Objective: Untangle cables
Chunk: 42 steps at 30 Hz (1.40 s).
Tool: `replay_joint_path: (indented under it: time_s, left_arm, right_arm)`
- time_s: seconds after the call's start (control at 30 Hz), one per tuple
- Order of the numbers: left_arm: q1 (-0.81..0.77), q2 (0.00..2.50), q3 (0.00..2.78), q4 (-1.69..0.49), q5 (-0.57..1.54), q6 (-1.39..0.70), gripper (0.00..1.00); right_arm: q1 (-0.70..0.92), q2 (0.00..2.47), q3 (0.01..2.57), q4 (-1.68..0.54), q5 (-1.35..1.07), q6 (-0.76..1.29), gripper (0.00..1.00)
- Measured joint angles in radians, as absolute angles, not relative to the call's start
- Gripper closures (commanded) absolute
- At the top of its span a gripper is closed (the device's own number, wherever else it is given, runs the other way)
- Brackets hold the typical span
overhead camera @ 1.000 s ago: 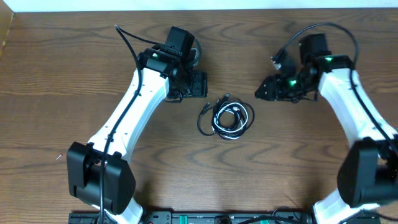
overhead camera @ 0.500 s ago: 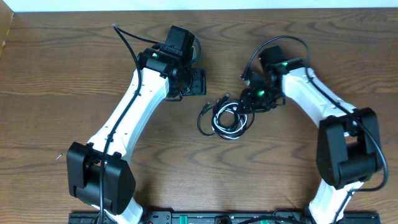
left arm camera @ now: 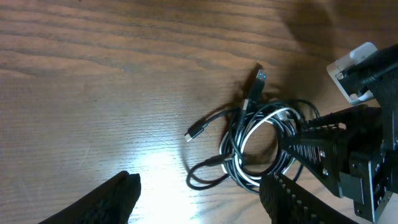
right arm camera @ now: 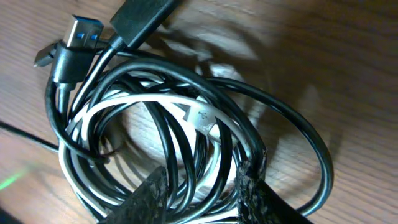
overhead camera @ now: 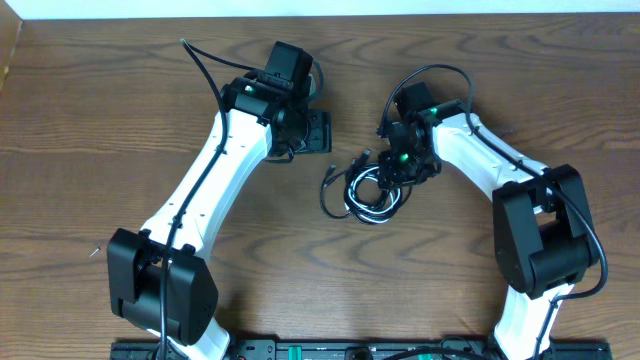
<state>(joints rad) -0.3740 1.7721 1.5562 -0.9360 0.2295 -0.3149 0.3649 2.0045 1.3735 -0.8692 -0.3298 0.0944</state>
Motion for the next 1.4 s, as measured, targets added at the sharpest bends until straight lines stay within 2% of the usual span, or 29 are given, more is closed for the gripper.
replay_joint_path:
  time_s: [0.33, 0.43, 0.5, 0.6, 0.83, 0.9, 0.97, 1.03, 1.17, 1.4]
  left_arm:
    - [-0.374, 1.772, 1.556, -0.935, 0.229, -0.315, 0.32]
    - [-0.374, 1.772, 1.556, -0.935, 0.229, -0.315, 0.32]
    - [-0.374, 1.772, 1.556, -0.935, 0.229, -0.315, 0.32]
    - [-0.374, 1.772, 1.556, -0.935, 0.229, -0.315, 0.32]
    - [-0.374, 1.772, 1.556, -0.935, 0.23, -0.315, 0.32]
    - [-0.374, 1.772, 1.556, -0.936, 0.229, -0.315, 0.32]
    - [-0.374, 1.772, 1.556, -0.937, 0.23, -0.315, 0.32]
    - [-0.374, 1.772, 1.556, -0.939, 0.23, -0.315, 0.32]
    - [-0.374, 1.772, 1.556, -0.939, 0.23, -0.316, 0.32]
    - [-0.374, 1.772, 1.556, -0.936, 0.23, -0.316, 0.32]
  right_arm:
    - [0.365, 2.004, 1.374, -0.862, -0.329, 0.107, 0.87]
    - [0.364, 2.004, 1.374, -0.847, -0.361, 0.115, 0.88]
    - [0.365, 2.004, 1.374, -0.838, -0.376, 0.13, 0.84]
    - [0.365, 2.004, 1.374, -0.832, -0.39, 0.155, 0.72]
    - [0.364, 2.0, 1.426, -0.913, -0.408, 0.173, 0.62]
    - [0.361, 1.979, 1.45, -0.936, -0.408, 0.174, 0.53]
    - [0.353, 1.939, 1.464, -0.952, -0.407, 0.172, 0.37]
    - [0.339, 1.889, 1.47, -0.969, -0.398, 0.174, 0.31]
    - [0.289, 1.786, 1.485, -1.019, -0.354, 0.164, 0.3]
    - [0.239, 1.798, 1.455, -1.023, -0.326, 0.124, 0.41]
